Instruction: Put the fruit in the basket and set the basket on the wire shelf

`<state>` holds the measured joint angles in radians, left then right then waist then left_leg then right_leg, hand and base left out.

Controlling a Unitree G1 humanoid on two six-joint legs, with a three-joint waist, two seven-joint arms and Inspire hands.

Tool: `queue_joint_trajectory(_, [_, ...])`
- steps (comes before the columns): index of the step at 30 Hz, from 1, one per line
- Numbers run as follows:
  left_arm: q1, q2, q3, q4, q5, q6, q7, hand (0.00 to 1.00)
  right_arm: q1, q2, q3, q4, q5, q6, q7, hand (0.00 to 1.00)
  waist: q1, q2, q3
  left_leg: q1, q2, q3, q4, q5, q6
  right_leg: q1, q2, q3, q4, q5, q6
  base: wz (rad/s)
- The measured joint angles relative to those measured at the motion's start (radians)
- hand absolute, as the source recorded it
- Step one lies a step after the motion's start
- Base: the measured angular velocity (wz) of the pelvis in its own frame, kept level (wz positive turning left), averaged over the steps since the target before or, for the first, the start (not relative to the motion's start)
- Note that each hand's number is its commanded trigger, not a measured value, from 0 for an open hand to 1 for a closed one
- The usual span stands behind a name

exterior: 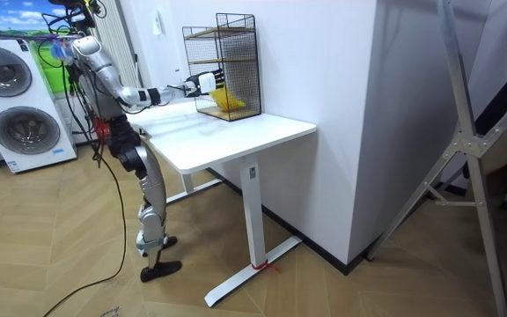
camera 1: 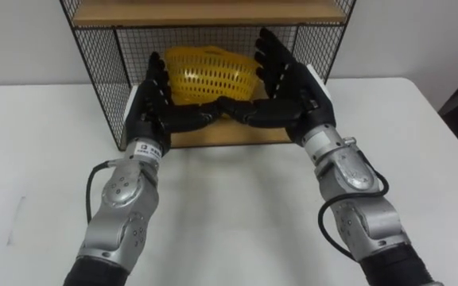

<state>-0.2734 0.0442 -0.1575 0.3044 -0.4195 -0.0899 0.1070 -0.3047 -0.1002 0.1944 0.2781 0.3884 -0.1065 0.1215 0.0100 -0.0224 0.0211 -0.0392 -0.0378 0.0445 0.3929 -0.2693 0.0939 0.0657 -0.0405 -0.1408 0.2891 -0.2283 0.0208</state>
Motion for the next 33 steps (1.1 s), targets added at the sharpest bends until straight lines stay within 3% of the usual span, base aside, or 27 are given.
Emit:
queue_joint_trajectory(11, [0.008, 0.012, -0.003, 0.013, 0.000, 0.011, -0.001, 0.00, 0.004, -0.001, 0.002, 0.000, -0.006, 0.006, 0.002, 0.00, 0.009, 0.000, 0.0003, 0.044, 0.003, 0.010, -0.050, 0.015, -0.005, 0.043, 0.007, 0.002, -0.061, 0.025, -0.003, -0.03])
queue_joint_trajectory(17, [0.040, 0.027, 0.000, 0.012, 0.000, 0.063, -0.007, 0.00, 0.025, -0.002, 0.000, 0.001, -0.005, 0.022, 0.016, 0.00, 0.006, 0.008, -0.0055, 0.068, 0.005, 0.011, -0.071, 0.017, -0.009, 0.064, 0.012, 0.001, -0.071, 0.026, -0.005, 0.00])
queue_joint_trajectory(20, [0.058, 0.044, -0.001, 0.013, -0.001, 0.087, -0.008, 0.00, 0.048, -0.002, 0.002, 0.000, -0.010, 0.040, 0.024, 0.00, -0.002, 0.020, -0.0137, 0.070, 0.006, 0.011, -0.072, 0.018, -0.010, 0.065, 0.012, 0.002, -0.071, 0.027, -0.006, 0.00])
queue_joint_trajectory(25, [0.121, 0.047, -0.005, 0.013, -0.001, 0.130, -0.013, 0.00, 0.141, -0.006, 0.021, 0.009, -0.012, 0.114, 0.030, 0.00, -0.005, 0.023, -0.0147, 0.083, 0.007, 0.011, -0.086, 0.025, -0.015, 0.071, 0.013, 0.001, -0.070, 0.028, -0.008, 0.00])
queue_joint_trajectory(33, [0.135, 0.046, -0.003, 0.012, 0.023, 0.133, -0.051, 0.00, 0.179, -0.008, 0.020, 0.014, -0.061, 0.121, 0.052, 0.00, -0.006, 0.022, -0.0146, 0.079, 0.007, 0.010, -0.089, 0.031, -0.018, 0.069, 0.014, -0.001, -0.070, 0.031, -0.012, 0.00])
